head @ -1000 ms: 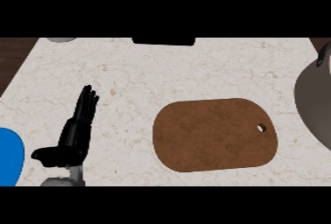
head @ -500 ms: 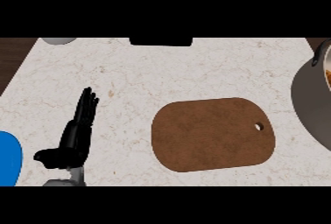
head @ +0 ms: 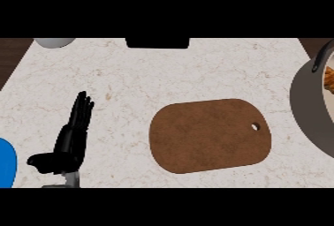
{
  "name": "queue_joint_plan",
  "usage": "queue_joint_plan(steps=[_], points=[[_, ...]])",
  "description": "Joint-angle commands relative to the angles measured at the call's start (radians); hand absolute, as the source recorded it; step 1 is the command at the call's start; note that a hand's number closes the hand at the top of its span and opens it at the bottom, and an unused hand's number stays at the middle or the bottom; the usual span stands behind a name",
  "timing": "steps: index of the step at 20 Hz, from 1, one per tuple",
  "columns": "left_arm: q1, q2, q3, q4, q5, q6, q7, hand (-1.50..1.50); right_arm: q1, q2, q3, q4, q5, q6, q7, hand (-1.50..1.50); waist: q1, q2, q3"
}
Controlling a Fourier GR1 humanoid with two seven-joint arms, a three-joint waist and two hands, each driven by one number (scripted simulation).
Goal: Pick the croissant from the cutting board and place it in the pot
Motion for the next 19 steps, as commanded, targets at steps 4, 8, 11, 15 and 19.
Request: queue_joint_plan(steps=[4, 8, 11, 15, 19], points=[[0.024, -0.033, -0.026, -0.007, -0.031, 0.034, -0.002, 0.00, 0.181, 0.141, 0.049, -0.267, -0.010, -0.023, -0.021, -1.50, -0.019, 0.012, 0.029], [0.016, -0.015, -0.015, -0.034, -0.028, 0.024, 0.017, 0.00, 0.274, 0.234, 0.064, -0.419, -0.019, 0.003, -0.015, -1.50, -0.011, 0.014, 0.030], [0.009, -0.021, -0.006, 0.029, -0.021, 0.003, -0.045, 0.00, 0.359, 0.337, 0.077, -0.553, 0.006, -0.011, 0.010, -1.50, -0.008, 0.016, 0.030], [0.062, 0.005, 0.002, -0.068, 0.000, -0.021, -0.006, 0.00, 0.426, 0.341, 0.079, -0.635, 0.052, -0.066, 0.102, -1.50, 0.008, 0.018, 0.031], [0.033, -0.040, -0.030, -0.054, -0.036, 0.019, 0.023, 0.00, 0.531, 0.343, 0.123, -0.747, 0.064, -0.008, 0.186, -1.50, 0.004, 0.018, 0.031]])
